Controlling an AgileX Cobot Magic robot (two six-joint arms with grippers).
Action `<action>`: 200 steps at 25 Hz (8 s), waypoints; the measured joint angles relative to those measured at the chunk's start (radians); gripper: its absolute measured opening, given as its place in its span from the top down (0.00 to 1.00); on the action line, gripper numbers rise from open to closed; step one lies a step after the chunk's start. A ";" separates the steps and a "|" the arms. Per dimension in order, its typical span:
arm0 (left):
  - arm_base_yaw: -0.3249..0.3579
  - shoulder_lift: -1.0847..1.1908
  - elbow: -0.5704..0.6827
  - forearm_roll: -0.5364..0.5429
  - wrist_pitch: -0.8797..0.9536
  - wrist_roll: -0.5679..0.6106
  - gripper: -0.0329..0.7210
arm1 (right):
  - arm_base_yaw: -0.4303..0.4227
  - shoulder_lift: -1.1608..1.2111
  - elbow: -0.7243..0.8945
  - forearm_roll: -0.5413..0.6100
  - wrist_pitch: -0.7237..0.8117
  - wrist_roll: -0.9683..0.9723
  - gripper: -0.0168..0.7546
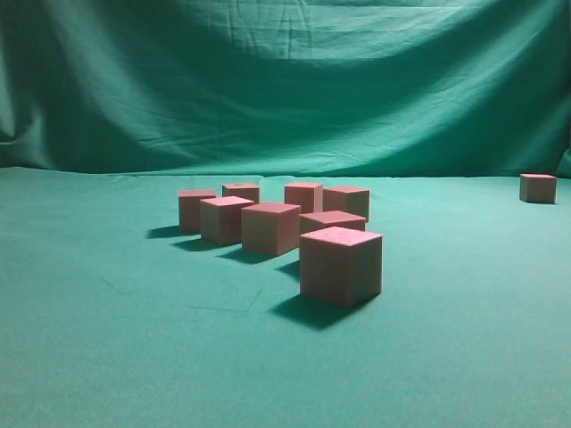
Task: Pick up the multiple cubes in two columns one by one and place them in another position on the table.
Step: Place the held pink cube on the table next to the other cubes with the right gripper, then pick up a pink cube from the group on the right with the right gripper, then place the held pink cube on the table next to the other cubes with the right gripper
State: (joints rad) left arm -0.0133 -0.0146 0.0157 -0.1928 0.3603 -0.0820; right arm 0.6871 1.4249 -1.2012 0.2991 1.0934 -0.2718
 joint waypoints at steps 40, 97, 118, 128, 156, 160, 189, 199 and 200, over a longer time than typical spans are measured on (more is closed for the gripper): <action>0.000 0.000 0.000 0.000 0.000 0.000 0.96 | 0.207 0.457 0.000 -0.150 -0.322 -0.187 0.62; 0.000 0.000 0.000 0.000 0.000 0.000 0.96 | -0.617 0.506 -0.584 -0.534 -0.155 0.521 0.27; 0.000 0.000 0.000 0.000 0.000 0.000 0.96 | -0.617 0.804 -0.587 -0.524 -0.283 0.521 0.27; 0.000 0.000 0.000 0.000 0.000 0.000 0.96 | -0.617 0.836 -0.589 -0.524 -0.291 0.522 0.41; 0.000 0.000 0.000 0.000 0.000 0.000 0.96 | -0.260 0.374 -0.689 -0.468 0.155 0.436 0.65; 0.000 0.000 0.000 0.000 0.000 0.000 0.96 | -0.136 0.305 -0.563 -0.445 0.155 0.415 0.65; 0.000 0.000 0.000 0.000 0.000 0.000 0.96 | 0.300 0.536 -0.190 -0.251 -0.280 0.294 0.65; 0.000 0.000 0.000 0.000 0.000 0.000 0.96 | 0.300 0.575 -0.190 -0.360 -0.325 0.440 0.65; 0.000 0.000 0.000 0.000 0.000 0.000 0.96 | 0.300 0.576 -0.190 -0.357 -0.325 0.442 0.65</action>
State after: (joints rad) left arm -0.0133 -0.0146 0.0157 -0.1928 0.3603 -0.0820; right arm 0.9876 2.0011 -1.3916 -0.0579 0.7686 0.1698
